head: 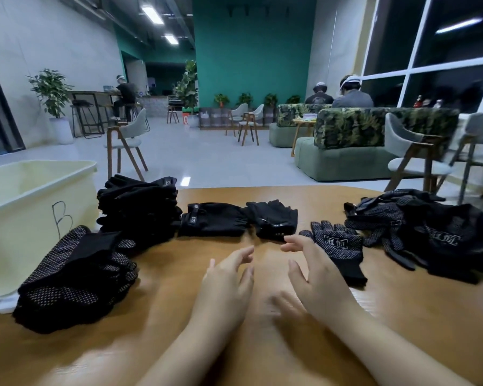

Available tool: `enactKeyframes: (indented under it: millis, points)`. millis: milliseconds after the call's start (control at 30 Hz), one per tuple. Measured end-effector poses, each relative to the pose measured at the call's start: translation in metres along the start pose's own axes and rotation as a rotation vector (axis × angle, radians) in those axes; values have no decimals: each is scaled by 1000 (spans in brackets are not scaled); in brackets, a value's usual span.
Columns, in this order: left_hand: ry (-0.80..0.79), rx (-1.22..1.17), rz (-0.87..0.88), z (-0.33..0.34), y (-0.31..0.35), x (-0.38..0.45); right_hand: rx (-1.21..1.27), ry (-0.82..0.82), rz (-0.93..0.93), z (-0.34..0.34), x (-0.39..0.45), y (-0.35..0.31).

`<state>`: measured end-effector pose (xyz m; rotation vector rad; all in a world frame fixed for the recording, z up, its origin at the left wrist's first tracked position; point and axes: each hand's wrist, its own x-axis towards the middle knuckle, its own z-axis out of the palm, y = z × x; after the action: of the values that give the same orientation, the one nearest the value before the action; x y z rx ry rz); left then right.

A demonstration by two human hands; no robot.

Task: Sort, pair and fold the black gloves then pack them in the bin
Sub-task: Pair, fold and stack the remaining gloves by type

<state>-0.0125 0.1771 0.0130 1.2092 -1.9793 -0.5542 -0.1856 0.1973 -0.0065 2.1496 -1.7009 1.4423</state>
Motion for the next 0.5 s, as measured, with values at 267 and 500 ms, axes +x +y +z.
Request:
enactKeyframes:
  millis: [267, 500]
  points:
    - [53, -166, 99, 29, 7, 3, -265, 3, 46, -47, -1, 55]
    - [-71, -14, 123, 41, 2, -6, -522, 20, 228, -97, -1, 120]
